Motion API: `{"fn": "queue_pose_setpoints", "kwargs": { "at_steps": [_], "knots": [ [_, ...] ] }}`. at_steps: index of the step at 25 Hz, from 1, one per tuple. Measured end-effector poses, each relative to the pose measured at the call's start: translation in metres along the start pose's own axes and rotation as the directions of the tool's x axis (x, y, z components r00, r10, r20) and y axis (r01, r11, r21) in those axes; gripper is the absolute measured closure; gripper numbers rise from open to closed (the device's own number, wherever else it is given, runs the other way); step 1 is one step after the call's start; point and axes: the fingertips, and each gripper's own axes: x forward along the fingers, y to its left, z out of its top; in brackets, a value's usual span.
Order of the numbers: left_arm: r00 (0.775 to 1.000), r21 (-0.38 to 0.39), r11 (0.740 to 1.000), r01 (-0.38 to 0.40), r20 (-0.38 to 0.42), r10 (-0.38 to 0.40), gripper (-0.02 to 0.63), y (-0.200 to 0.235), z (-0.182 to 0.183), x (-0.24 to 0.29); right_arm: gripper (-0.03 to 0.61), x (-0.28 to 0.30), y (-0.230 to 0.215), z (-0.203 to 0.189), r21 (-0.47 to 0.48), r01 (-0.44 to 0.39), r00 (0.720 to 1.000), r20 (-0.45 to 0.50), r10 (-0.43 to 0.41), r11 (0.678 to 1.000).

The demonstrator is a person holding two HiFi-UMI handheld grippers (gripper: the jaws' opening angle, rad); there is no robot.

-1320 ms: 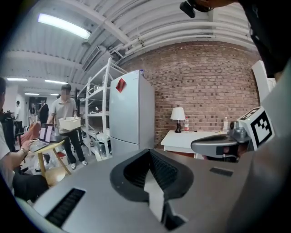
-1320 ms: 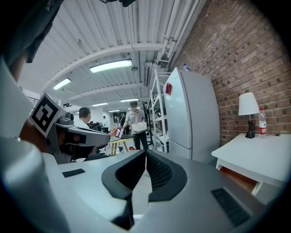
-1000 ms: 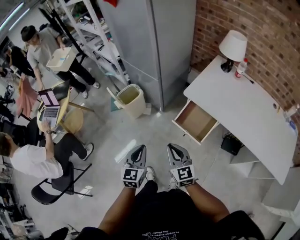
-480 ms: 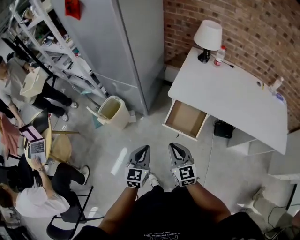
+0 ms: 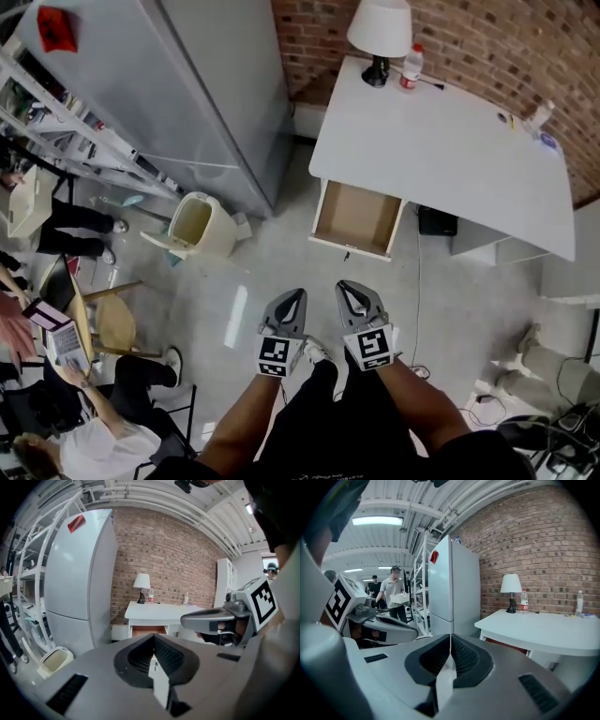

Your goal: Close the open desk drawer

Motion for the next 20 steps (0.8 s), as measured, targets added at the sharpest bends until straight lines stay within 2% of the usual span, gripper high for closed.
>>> {"fn": "queue_pose_setpoints", "kwargs": {
  "at_steps": [5,10,15,20],
  "knots": [
    [1.0,-0.014,1.0,0.0,-0.004,0.0,0.606,0.008,-0.028,0.043,0.549,0.015,-0.02,-0.041,0.024,0.041,0.999,-0.022,-0.04,0.999],
    [0.999,0.018,0.999,0.036,0.03,-0.037,0.606,-0.003,-0.074,0.086,0.549,0.029,-0.042,-0.095,0.029,0.113,0.993,0.02,-0.114,0.993],
    [0.997,-0.016,0.998,0.053,0.063,-0.052,0.606,-0.006,-0.118,0.125,0.549,0.046,-0.061,-0.146,0.07,0.168,0.984,0.045,-0.171,0.983],
    [0.994,-0.021,0.997,0.069,0.086,-0.067,0.606,-0.009,-0.165,0.162,0.549,0.052,-0.073,-0.186,0.094,0.181,0.979,0.076,-0.188,0.979]
  ]
}}
